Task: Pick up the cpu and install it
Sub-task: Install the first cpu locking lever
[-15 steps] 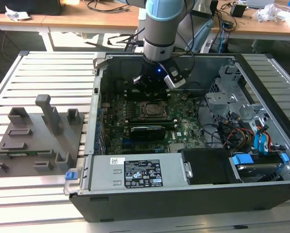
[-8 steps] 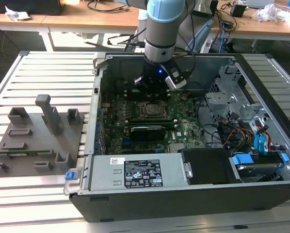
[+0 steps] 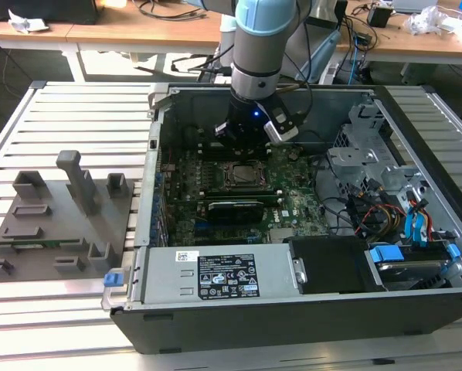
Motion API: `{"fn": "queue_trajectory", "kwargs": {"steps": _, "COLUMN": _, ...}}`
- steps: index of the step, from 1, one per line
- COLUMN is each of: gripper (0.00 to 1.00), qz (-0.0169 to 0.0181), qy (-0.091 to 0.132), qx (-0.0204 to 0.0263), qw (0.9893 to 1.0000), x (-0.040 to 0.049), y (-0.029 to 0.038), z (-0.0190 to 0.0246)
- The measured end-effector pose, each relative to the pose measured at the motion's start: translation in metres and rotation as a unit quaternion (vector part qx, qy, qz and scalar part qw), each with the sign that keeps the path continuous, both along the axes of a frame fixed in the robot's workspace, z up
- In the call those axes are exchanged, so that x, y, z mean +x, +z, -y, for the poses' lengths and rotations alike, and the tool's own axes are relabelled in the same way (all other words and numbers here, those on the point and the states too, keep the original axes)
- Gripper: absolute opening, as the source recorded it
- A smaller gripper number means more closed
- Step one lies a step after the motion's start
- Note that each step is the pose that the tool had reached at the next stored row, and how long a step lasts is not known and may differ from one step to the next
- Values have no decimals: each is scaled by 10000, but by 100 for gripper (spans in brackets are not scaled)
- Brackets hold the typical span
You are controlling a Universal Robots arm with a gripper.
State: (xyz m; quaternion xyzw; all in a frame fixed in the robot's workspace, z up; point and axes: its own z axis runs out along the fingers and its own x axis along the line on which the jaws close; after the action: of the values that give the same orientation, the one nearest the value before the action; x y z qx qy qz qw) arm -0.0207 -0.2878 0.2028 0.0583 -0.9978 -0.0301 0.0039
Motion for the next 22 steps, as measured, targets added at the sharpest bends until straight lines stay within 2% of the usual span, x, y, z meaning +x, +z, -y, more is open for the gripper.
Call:
{"fn": "queue_trajectory", "kwargs": {"steps": 11, "gripper": 11, "qz": -10, "qy": 6, "qx": 2, "qw": 10000, "x": 165, "y": 0, "z": -10}}
{"fn": "queue_trajectory", "kwargs": {"steps": 17, "gripper": 11, "qz": -10, "qy": 7, "qx": -20, "qw": 10000, "x": 186, "y": 26, "z": -15}}
{"fn": "queue_trajectory", "kwargs": {"steps": 22, "gripper": 11, "qz": -24, "qy": 6, "qx": -40, "qw": 10000, "x": 185, "y": 11, "z": -14}}
